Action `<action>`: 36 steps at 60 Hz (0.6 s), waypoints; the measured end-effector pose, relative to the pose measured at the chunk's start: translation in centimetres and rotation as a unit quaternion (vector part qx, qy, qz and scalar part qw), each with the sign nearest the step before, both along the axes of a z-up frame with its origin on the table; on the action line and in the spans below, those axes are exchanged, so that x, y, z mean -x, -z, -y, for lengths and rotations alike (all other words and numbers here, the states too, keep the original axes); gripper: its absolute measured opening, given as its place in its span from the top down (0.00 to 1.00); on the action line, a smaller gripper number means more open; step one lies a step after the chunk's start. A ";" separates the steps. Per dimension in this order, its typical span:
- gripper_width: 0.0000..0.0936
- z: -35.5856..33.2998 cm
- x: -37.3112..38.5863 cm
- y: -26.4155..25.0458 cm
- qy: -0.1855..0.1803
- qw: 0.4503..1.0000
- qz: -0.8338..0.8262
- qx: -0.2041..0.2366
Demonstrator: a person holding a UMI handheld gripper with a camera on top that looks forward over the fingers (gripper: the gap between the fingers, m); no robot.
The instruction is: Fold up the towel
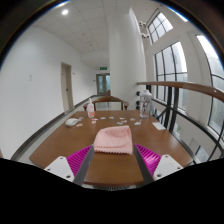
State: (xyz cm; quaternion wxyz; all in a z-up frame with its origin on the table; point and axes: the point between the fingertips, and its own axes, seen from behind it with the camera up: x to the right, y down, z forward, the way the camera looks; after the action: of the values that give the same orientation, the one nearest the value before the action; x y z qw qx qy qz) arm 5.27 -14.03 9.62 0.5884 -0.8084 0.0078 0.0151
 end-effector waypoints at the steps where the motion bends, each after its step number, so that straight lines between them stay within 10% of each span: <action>1: 0.10 0.5 0.0 0.0 0.001 1.000 -0.004 -0.001; 36: 0.11 3.3 -0.3 2.2 -0.037 0.999 0.007 -0.037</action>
State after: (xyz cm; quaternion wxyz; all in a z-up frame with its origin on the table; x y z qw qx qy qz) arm 5.53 -17.28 7.44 0.6172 -0.7857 -0.0262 0.0315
